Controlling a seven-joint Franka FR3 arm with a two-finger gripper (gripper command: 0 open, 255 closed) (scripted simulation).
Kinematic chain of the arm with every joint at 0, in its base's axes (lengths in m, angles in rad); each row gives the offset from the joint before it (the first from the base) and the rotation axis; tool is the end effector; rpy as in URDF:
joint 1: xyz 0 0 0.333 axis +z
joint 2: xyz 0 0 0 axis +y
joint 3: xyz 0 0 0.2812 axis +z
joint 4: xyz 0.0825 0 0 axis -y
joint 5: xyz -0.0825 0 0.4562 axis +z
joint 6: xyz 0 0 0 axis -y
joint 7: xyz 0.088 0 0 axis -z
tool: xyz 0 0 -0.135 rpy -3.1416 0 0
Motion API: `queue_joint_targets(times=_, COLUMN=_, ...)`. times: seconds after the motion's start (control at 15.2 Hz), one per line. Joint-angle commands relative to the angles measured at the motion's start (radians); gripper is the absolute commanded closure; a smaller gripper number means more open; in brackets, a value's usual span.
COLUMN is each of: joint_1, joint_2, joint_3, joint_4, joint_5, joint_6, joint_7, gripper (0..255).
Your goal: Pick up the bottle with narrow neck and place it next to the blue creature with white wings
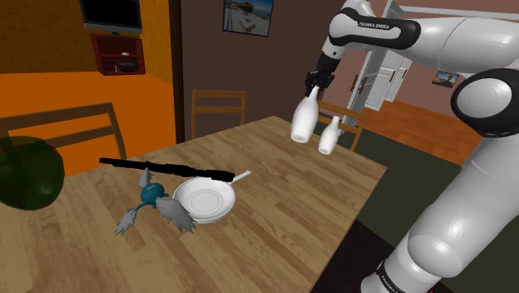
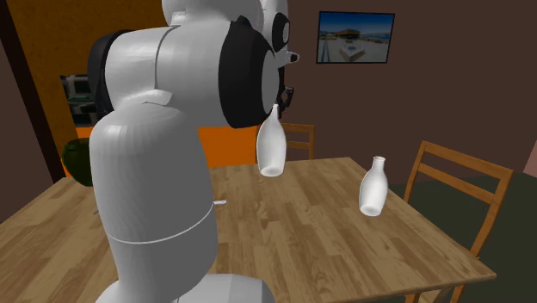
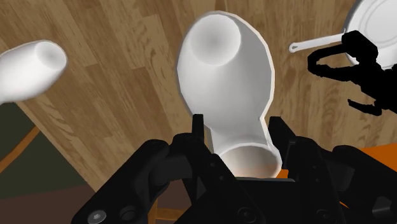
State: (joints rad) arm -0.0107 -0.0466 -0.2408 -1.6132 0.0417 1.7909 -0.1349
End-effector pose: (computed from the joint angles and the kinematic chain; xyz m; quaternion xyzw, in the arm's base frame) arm 0.6217 -0.1577 0.5894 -0.9916 0.0606 -0.1142 0.0044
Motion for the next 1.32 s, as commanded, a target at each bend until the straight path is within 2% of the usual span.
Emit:
queue_joint_targets(times=0.0, joint_1=0.000, joint_2=0.007, joint_3=0.000, joint_4=0.035, joint_5=0.002, joint_6=-0.028, joint_7=0.001, gripper=255)
queue_joint_targets(times=0.99, joint_1=-0.014, joint_2=0.118, joint_3=-0.013, joint_4=0.384, joint_5=0.033, joint_6=-0.271, joint_7=-0.007, gripper=255)
queue_joint_targets(times=1.06, joint_1=-0.015, joint_2=0.122, joint_3=-0.014, joint_4=0.397, joint_5=0.035, joint_6=-0.279, joint_7=-0.008, gripper=255)
queue_joint_targets(times=1.25, joint_1=0.033, joint_2=0.040, joint_3=0.025, joint_4=0.276, joint_5=-0.004, joint_6=-0.234, joint_7=0.068, gripper=255)
